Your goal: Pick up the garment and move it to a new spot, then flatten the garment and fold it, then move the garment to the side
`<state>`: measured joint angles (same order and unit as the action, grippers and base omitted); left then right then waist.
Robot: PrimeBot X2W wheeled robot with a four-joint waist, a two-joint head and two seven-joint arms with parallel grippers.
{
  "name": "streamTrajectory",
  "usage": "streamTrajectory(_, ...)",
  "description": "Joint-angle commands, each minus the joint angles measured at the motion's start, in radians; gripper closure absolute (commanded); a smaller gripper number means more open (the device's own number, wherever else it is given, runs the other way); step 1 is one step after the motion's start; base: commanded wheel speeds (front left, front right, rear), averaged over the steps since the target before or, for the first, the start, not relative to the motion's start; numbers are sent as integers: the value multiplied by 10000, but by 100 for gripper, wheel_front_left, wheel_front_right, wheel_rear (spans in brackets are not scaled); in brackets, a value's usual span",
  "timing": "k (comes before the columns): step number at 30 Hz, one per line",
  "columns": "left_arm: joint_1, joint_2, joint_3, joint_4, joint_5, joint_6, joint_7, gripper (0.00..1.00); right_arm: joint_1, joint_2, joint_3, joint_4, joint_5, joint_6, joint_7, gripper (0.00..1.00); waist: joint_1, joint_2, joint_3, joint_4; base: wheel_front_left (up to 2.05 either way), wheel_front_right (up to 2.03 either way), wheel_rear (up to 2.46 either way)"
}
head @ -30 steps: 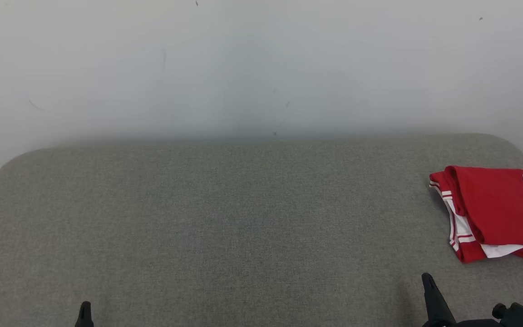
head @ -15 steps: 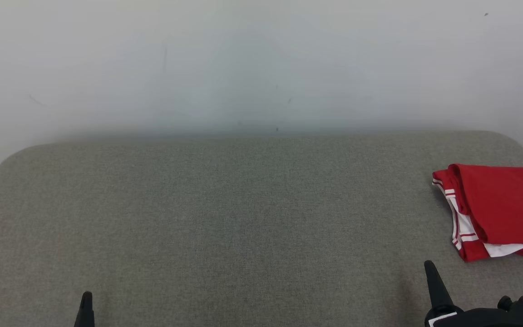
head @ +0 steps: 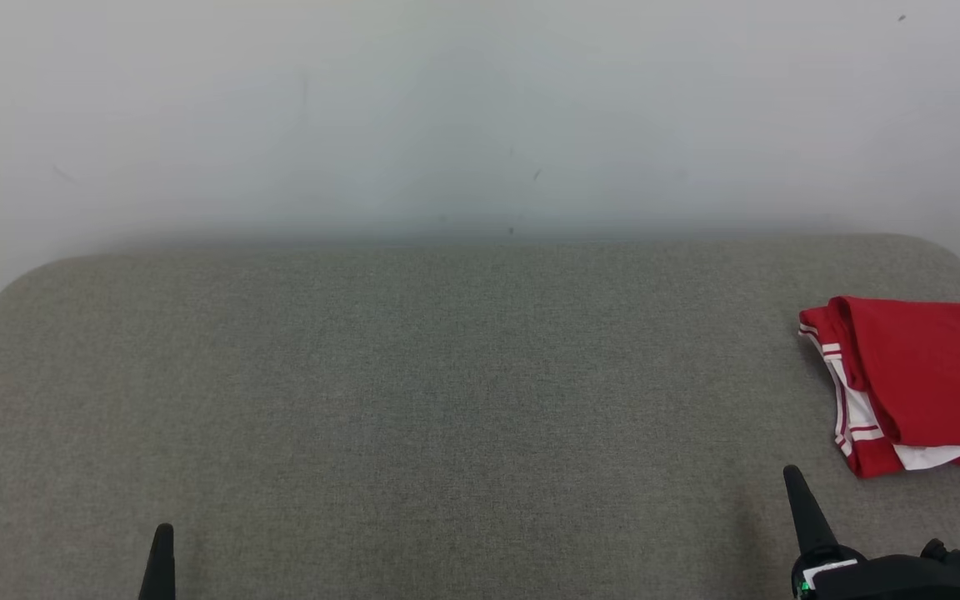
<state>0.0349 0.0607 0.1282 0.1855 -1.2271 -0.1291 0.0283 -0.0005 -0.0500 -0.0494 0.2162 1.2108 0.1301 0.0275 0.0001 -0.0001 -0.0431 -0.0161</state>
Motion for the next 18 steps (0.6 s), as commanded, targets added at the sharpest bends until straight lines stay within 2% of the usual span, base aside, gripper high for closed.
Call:
streamTrajectory(1, -283, -26, 33, -29, -240, -18, 75, 100, -164, -11, -44, -63, 295, 7, 63, 100, -1, 1, 14, 6, 0, 0, 0)
streamTrajectory(18, -559, -57, 86, 36, -1684, -21, 496, 100, -385, -8, -143, -116, 1768, 9, 268, 100, -1, 1, 164, 59, 0, 0, 0)
